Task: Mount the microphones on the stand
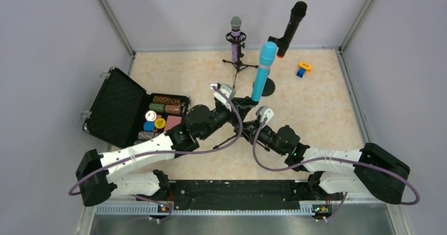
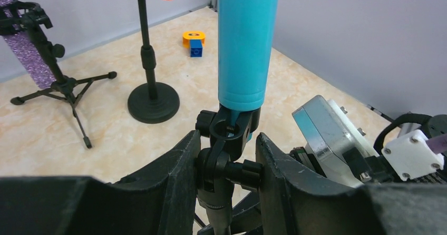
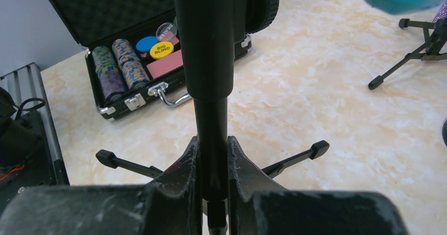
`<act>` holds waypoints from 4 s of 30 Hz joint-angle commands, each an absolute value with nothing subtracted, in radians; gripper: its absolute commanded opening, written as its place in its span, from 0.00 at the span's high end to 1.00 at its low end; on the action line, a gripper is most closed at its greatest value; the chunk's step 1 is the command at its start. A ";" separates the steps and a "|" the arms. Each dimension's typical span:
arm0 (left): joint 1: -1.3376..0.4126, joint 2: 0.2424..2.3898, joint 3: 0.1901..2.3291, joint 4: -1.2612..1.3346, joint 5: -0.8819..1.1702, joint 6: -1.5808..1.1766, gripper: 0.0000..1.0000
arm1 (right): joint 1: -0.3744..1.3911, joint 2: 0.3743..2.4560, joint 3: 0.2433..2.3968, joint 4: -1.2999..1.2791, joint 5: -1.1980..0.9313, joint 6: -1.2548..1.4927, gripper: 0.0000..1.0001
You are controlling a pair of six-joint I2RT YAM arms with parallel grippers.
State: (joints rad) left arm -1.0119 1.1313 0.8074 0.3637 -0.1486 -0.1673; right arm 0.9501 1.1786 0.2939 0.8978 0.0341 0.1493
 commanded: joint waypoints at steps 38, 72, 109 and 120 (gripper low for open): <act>-0.774 0.813 0.900 0.467 0.345 -0.139 1.00 | 0.930 1.146 0.183 0.836 0.039 0.179 1.00; -0.728 0.873 1.099 0.322 0.281 -0.080 1.00 | 0.930 1.167 0.150 0.826 0.093 0.217 1.00; -0.719 1.088 0.747 0.822 0.136 -0.047 1.00 | 0.931 0.659 0.185 0.523 0.190 0.246 0.11; -0.719 1.054 0.458 1.028 0.083 -0.108 1.00 | 0.930 0.671 0.151 0.538 0.194 0.260 0.11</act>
